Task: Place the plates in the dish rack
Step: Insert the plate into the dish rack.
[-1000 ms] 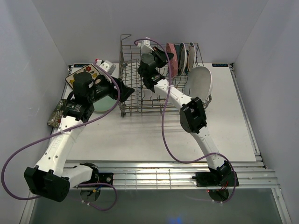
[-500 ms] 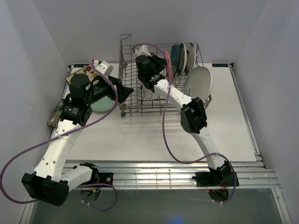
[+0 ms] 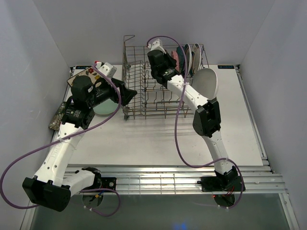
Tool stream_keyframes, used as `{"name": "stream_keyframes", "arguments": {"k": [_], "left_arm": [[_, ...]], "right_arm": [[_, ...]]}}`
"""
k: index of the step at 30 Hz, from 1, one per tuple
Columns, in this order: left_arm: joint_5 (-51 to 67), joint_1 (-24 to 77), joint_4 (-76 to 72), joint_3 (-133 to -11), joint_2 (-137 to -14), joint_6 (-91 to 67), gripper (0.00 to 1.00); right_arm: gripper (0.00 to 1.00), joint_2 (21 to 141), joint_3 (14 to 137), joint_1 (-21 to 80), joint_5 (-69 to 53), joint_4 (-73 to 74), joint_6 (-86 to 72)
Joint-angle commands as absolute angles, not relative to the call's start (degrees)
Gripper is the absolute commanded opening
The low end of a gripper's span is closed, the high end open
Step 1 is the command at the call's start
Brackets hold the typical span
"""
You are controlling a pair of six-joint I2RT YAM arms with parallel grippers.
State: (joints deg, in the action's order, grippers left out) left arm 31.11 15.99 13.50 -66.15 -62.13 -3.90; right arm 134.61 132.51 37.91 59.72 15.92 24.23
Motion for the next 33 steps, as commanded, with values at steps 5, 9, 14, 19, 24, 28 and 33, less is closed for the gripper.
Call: {"name": "stream_keyframes", "arguments": {"k": [5, 9, 14, 19, 24, 28, 33], "left_arm": [[30.94, 16.17, 13.89, -66.97, -62.05, -3.69, 0.98], [30.76, 16.08, 13.89, -67.06, -62.05, -3.69, 0.98], [31.72, 16.17, 14.41, -67.94, -63.1, -3.26, 0.98], [38.91, 16.26, 14.33, -70.57, -67.23, -1.41, 0.98], [44.47, 16.78, 12.57, -73.29, -74.16, 3.15, 0.98], [44.74, 20.55, 12.3, -77.34, -80.74, 7.98, 0.98], [45.7, 24.08, 9.34, -81.91, -89.28, 11.95, 0.98]], "right_arm": [[0.08, 129.03, 128.15, 35.95, 45.27, 20.74, 13.45], [0.1, 128.94, 127.71, 35.77, 43.95, 21.09, 12.75], [0.08, 130.6, 131.55, 34.9, 42.63, 21.97, 13.0], [0.08, 132.01, 135.35, 33.84, 42.11, 22.59, 14.15], [0.08, 131.84, 135.88, 32.52, 41.66, 22.68, 13.54], [0.08, 131.31, 135.7, 31.9, 39.03, 22.68, 12.48], [0.08, 130.96, 135.88, 31.73, 37.18, 22.76, 11.87]]}}
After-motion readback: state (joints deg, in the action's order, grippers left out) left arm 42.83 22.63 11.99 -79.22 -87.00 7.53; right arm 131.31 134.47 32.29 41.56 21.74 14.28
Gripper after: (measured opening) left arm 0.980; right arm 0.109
